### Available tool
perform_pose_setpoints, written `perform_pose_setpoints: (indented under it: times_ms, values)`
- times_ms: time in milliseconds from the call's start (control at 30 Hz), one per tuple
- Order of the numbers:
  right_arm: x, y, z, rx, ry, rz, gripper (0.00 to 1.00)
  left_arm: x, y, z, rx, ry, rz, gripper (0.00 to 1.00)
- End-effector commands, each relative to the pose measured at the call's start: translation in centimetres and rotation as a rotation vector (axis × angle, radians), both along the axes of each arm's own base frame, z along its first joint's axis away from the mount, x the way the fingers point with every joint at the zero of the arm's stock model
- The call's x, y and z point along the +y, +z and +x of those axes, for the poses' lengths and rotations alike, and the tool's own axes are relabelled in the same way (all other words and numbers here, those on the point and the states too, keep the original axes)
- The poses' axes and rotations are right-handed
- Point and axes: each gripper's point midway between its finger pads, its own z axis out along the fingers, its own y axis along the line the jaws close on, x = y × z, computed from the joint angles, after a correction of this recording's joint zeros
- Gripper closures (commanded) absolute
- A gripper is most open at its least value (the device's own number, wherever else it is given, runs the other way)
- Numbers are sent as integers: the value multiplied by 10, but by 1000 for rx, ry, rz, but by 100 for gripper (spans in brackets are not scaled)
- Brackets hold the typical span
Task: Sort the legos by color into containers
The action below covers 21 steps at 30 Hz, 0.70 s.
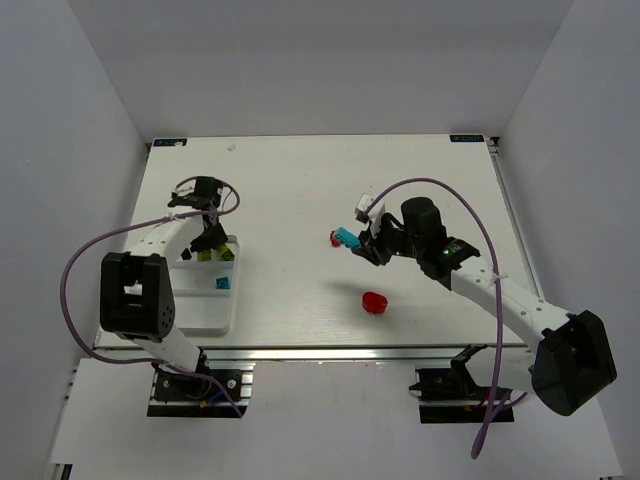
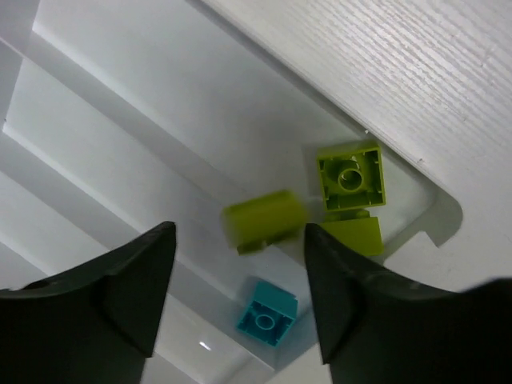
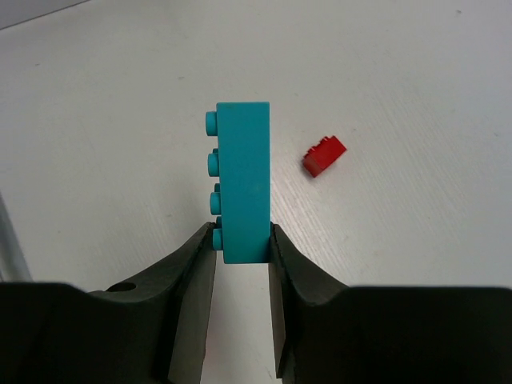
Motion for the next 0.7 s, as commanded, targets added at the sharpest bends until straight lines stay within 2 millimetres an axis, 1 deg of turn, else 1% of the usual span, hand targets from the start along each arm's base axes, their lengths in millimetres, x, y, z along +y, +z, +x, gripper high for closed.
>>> perform_pose_setpoints:
  times_ms: [0, 33, 67, 100, 133, 233, 267, 300, 333, 367, 400, 433, 467, 500, 533, 567, 600, 633, 667]
  values:
    - [13, 4, -24, 26, 158, 31, 100, -4, 23, 10, -100, -11, -50, 21]
    - [15, 3, -28, 22, 194, 28, 100, -6, 26, 11, -114, -19, -60, 15]
    - [16, 2, -30, 26, 216, 27, 100, -7, 30, 10, -127, -26, -70, 14]
    - [19, 1, -39, 41, 259, 30, 100, -11, 39, 11, -157, -42, -90, 11]
    - [19, 1, -40, 36, 274, 30, 100, -12, 44, 13, -175, -48, -98, 10]
    - [23, 0, -48, 38, 322, 34, 100, -19, 62, 15, -221, -76, -134, 10]
    - [26, 1, -54, 32, 365, 41, 100, -22, 65, 14, -232, -97, -150, 15]
    - [29, 0, -59, 27, 397, 42, 100, -33, 76, 15, -278, -136, -202, 22]
    - [31, -2, -63, 27, 432, 39, 100, -39, 82, 15, -306, -167, -230, 34]
    - [39, -5, -69, 10, 494, 33, 100, -42, 80, 10, -311, -201, -243, 70]
    - [47, -7, -76, 2, 542, 21, 100, -46, 86, 9, -342, -225, -260, 83]
    - [51, -13, -80, 15, 573, -5, 100, -48, 104, 7, -414, -246, -269, 93]
    - [65, -22, -73, 3, 585, -60, 100, -46, 101, 1, -423, -252, -258, 94]
    - [78, -25, -76, 3, 605, -90, 100, -44, 105, -3, -451, -254, -247, 93]
    - [87, -29, -69, 0, 596, -119, 100, -38, 112, -4, -497, -241, -220, 90]
    - [99, -52, -63, 26, 579, -189, 100, -33, 127, -11, -563, -234, -198, 84]
    - [121, -34, -53, 4, 548, -172, 100, -27, 124, -17, -579, -214, -175, 61]
    - [132, -35, -42, 11, 507, -176, 100, -22, 129, -22, -612, -197, -157, 48]
    - [145, -54, -34, 48, 477, -211, 100, -11, 147, -31, -692, -149, -121, 37]
